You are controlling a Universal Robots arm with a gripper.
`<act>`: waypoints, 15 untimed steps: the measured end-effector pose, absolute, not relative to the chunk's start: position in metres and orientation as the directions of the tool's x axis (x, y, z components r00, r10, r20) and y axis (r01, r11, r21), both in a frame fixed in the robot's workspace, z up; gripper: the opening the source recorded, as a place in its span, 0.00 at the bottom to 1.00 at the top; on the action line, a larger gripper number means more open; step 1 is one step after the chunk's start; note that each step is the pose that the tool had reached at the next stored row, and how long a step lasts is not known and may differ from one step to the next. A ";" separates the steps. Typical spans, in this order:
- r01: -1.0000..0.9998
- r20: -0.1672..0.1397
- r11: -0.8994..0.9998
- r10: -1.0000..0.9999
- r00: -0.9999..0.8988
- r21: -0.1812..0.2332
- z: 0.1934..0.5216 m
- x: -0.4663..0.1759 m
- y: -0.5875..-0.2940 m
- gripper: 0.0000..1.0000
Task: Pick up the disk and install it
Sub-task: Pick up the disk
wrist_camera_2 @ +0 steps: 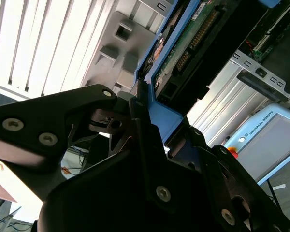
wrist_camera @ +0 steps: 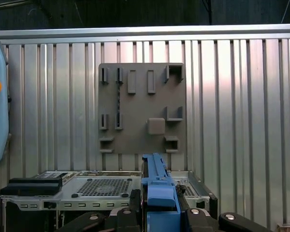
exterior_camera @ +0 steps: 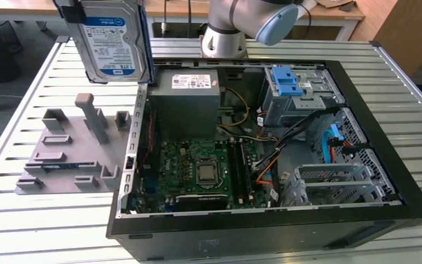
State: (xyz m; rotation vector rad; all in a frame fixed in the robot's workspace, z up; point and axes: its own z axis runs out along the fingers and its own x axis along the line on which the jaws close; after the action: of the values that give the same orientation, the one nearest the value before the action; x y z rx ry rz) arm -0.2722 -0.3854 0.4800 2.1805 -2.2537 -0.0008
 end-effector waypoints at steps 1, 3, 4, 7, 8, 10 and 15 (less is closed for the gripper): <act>-0.999 0.004 0.033 -0.999 -0.033 0.004 0.480 -0.272 -0.385 0.36; -0.999 0.004 0.033 -0.999 -0.033 0.004 0.480 -0.271 -0.386 0.36; -0.999 0.004 0.033 -0.999 -0.033 0.004 0.480 -0.271 -0.386 0.36; -0.999 0.004 0.033 -0.999 -0.033 0.004 0.480 -0.270 -0.386 0.36; -0.999 0.004 0.033 -0.999 -0.033 0.004 0.480 -0.270 -0.386 0.36; -0.999 0.004 0.033 -0.999 -0.033 0.004 0.480 -0.270 -0.386 0.36; -0.999 0.004 0.033 -0.999 -0.033 0.004 0.480 -0.268 -0.387 0.36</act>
State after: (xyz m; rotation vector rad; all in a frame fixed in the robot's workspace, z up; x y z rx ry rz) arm -0.2680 -0.3867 0.4801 2.1807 -2.2535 -0.0007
